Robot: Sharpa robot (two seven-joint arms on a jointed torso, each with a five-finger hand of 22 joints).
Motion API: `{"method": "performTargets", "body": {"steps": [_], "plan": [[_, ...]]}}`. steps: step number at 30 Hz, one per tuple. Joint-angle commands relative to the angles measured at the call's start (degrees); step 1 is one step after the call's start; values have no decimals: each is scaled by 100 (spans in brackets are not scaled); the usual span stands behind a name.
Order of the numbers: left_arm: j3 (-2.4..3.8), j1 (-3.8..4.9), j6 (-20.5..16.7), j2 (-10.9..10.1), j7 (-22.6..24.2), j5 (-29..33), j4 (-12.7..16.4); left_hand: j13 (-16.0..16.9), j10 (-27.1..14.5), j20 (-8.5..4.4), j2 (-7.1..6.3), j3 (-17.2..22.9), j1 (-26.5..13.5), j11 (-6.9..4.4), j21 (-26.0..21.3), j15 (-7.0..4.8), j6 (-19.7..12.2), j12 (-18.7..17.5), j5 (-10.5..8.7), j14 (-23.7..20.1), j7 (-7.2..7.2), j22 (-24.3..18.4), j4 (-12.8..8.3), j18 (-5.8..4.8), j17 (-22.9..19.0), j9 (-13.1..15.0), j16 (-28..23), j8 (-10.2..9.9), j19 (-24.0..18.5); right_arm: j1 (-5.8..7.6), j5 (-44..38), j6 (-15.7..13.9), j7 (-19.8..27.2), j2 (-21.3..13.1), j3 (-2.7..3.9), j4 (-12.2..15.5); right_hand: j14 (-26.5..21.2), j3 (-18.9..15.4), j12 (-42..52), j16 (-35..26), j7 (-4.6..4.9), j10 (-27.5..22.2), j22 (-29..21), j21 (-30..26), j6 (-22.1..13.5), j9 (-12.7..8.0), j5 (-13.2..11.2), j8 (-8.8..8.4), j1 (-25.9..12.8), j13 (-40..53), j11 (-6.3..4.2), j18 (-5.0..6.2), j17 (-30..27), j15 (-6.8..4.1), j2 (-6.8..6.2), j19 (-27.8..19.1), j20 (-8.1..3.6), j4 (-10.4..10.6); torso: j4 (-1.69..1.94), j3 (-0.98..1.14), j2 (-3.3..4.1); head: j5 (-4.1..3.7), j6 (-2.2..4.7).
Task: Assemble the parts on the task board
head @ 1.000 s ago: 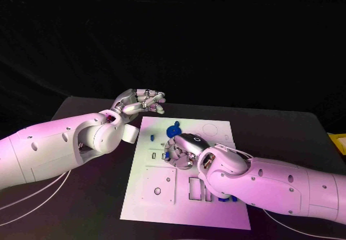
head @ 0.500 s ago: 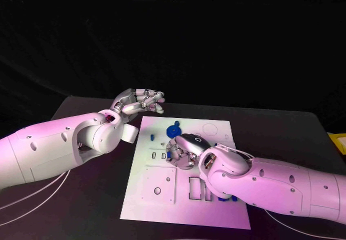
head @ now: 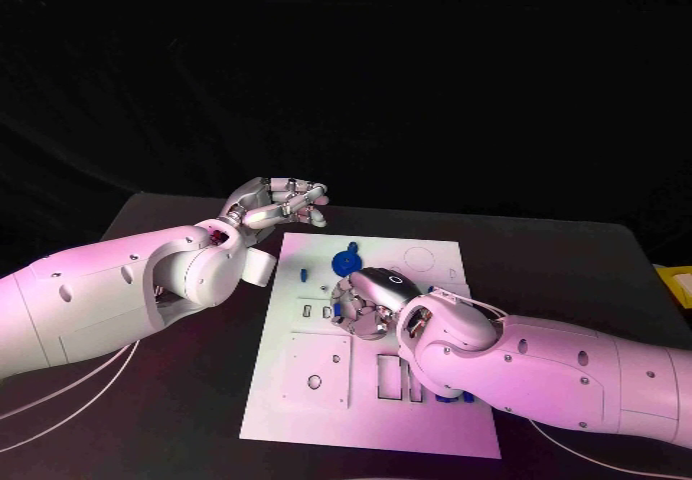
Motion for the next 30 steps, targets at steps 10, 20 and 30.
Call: {"method": "performTargets", "body": {"steps": [10, 20, 30], "plan": [[4, 3, 93, 0, 28, -15, 8, 3, -35, -2, -13, 24, 10, 15, 21, 6, -26, -20, -33, -43, -12, 6, 7, 3, 7, 8, -34, -38, -45, -5, -94, 26, -13, 14, -1, -2, 469, -30, -22, -34, 8, -30, 1163, -18, -41, -15, -76, -17, -32, 1, 2, -45, 939, 63, -77, 272, 53, 37, 0, -2, 2, -5, -2], [4, 3, 89, -3, 19, -15, 5, 3, -40, 4, -17, 29, 9, 17, 33, 9, -27, -21, -33, -54, -11, 13, 5, 5, 25, 11, -38, -44, -64, -5, -95, 8, 31, 8, -1, -5, 460, -243, -191, -49, 82, -223, 1111, -93, -348, -153, -177, -184, -204, -189, 73, -24, 906, 122, -298, 218, 107, 179, 1, -3, 0, -7, 0], [4, 3, 97, 0, 13, -15, 0, 3, -40, 4, -17, 29, 9, 17, 33, 9, -27, -21, -33, -54, -11, 13, 5, 5, 25, 11, -38, -44, -64, -5, -85, -37, 109, 0, -1, 2, 454, -493, -271, -56, 156, -321, 1097, -120, -562, -283, -112, -339, -215, -291, 141, -18, 893, 183, -327, 202, 163, 296, 0, 1, -2, -11, 2]]}}
